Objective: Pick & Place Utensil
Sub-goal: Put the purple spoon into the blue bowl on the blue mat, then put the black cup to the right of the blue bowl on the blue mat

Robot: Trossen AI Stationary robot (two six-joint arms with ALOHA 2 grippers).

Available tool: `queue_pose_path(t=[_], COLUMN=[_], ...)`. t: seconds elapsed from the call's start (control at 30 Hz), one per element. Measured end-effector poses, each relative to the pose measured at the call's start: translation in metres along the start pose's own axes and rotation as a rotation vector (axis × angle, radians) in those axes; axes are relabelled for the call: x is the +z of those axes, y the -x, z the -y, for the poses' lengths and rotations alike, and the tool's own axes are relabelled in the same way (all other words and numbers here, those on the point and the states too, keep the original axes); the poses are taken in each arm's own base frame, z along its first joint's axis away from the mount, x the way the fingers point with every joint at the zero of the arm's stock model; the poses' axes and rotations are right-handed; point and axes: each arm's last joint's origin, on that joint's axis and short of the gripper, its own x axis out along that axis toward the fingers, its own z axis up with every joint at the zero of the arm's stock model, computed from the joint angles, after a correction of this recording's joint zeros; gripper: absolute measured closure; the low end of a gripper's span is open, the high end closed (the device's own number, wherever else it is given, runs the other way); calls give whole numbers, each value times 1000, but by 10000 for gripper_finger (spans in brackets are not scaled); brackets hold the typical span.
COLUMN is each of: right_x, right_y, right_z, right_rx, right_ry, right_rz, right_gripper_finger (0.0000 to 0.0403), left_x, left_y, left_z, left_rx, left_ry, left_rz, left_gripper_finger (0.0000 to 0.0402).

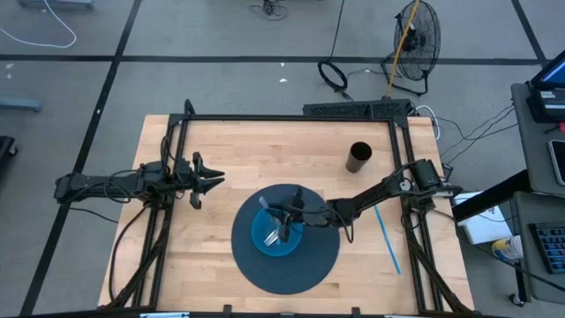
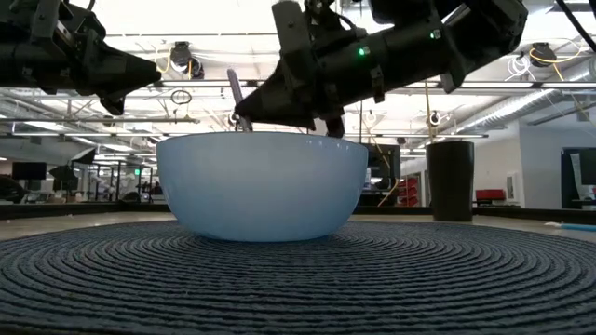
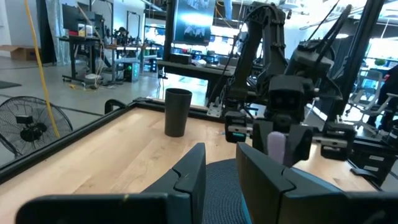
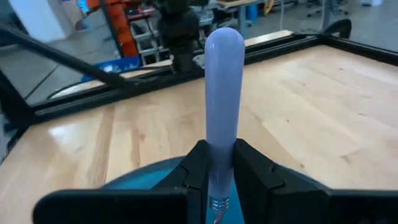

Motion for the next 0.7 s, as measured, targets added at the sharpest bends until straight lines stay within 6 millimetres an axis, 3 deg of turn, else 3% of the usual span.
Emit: queue_pose_path(t=[0.4,0.7], right_x=[-7,-8], right_y=[-2,-3], right_z=[8,9], right_rx=[-42,-49], right_ry=[-28,-47], right_rz=[-71,-82], right_gripper_finger=[357,296], left_x=[0,0], left_y=[0,0], left_z=[0,0], left_rx=[0,0], left_ry=[4,6], left_rz=[0,0], left_gripper_finger=[309,309])
